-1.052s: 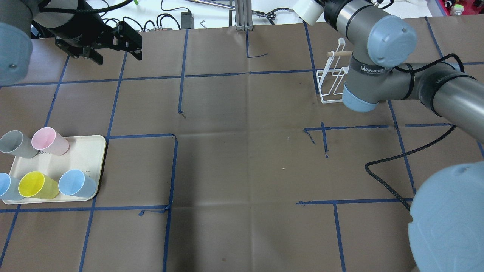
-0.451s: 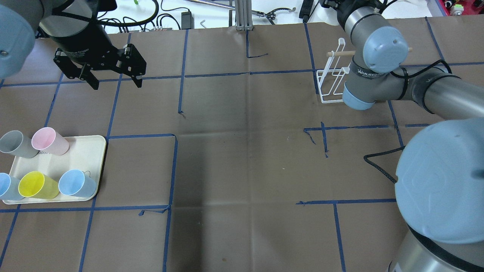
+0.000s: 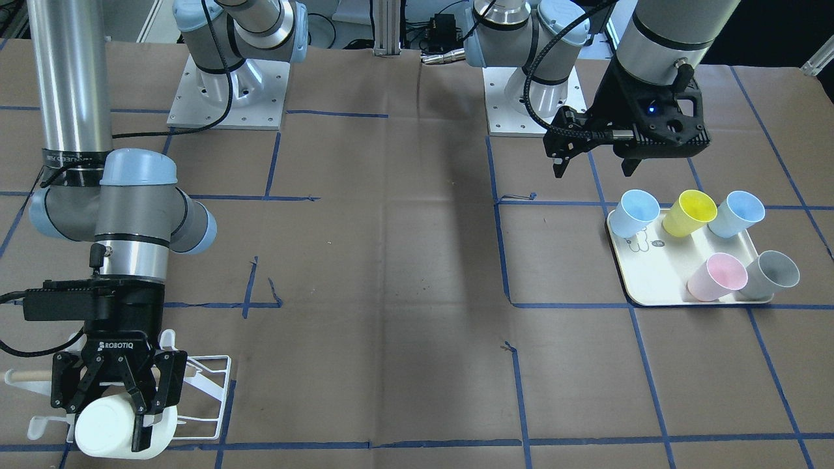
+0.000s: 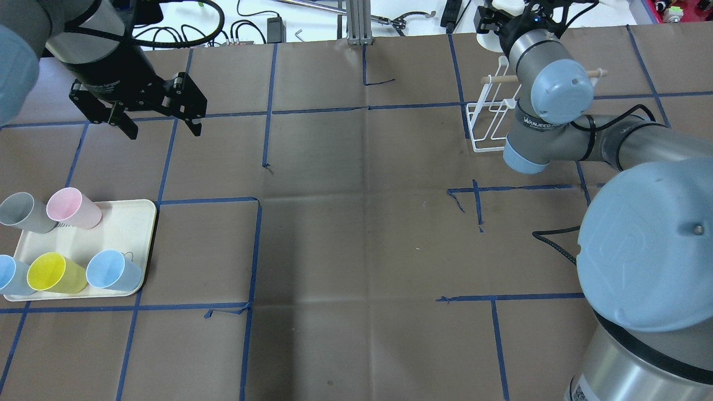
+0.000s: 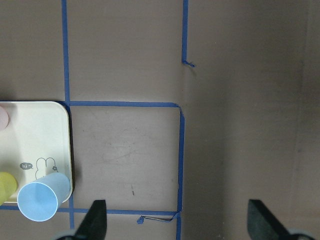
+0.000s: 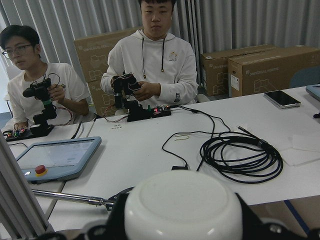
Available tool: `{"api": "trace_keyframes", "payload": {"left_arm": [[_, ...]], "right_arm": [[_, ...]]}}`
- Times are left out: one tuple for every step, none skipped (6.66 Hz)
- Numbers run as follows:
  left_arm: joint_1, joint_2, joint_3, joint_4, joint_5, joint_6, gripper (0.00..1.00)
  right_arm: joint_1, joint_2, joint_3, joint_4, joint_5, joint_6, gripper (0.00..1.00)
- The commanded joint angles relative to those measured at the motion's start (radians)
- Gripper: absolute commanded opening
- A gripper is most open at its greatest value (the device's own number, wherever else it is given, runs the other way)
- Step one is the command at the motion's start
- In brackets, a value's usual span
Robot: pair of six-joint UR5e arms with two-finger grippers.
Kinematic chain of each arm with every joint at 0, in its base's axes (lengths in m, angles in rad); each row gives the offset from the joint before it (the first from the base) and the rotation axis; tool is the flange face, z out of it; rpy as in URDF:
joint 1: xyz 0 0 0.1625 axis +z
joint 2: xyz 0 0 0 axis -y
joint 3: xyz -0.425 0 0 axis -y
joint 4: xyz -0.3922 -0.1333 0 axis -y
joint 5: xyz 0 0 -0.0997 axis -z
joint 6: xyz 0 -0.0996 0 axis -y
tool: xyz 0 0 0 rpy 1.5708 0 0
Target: Transfer IKEA cup to right arm and place on rack
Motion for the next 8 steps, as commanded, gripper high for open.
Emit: {"api": "trace_keyframes", "payload": {"left_arm": [[0.158, 0.067, -0.095, 0.004, 0.003, 0.168, 1.00], [0.248, 0.105, -0.159, 0.004, 0.005, 0.261, 1.00], [0.334, 0.127, -0.224, 0.015, 0.006, 0.344, 1.00], [0.400, 0.142, -0.276, 0.042, 0.010, 0.424, 0.99], [0.433, 0.168, -0.324, 0.066, 0.010, 0.460, 0.99], [0.436, 0.179, -0.382, 0.111, 0.011, 0.466, 0.99], [0.439, 0.176, -0.446, 0.207, 0.013, 0.480, 0.99], [0.462, 0.167, -0.517, 0.301, 0.013, 0.521, 0.99]], "right_arm": [[-0.024, 0.009, 0.017, -0.002, -0.007, -0.010, 0.24], [-0.025, 0.017, 0.014, -0.003, -0.007, -0.009, 0.24], [-0.025, 0.035, 0.012, -0.008, -0.006, -0.009, 0.24], [-0.025, 0.049, 0.017, -0.026, -0.007, -0.009, 0.24], [-0.024, 0.052, 0.021, -0.028, -0.007, -0.007, 0.26], [-0.024, 0.052, 0.026, -0.025, -0.009, -0.009, 0.49], [-0.024, 0.052, 0.031, -0.019, -0.009, 0.010, 0.99], [-0.022, 0.049, 0.029, -0.019, -0.007, 0.007, 1.00]]}}
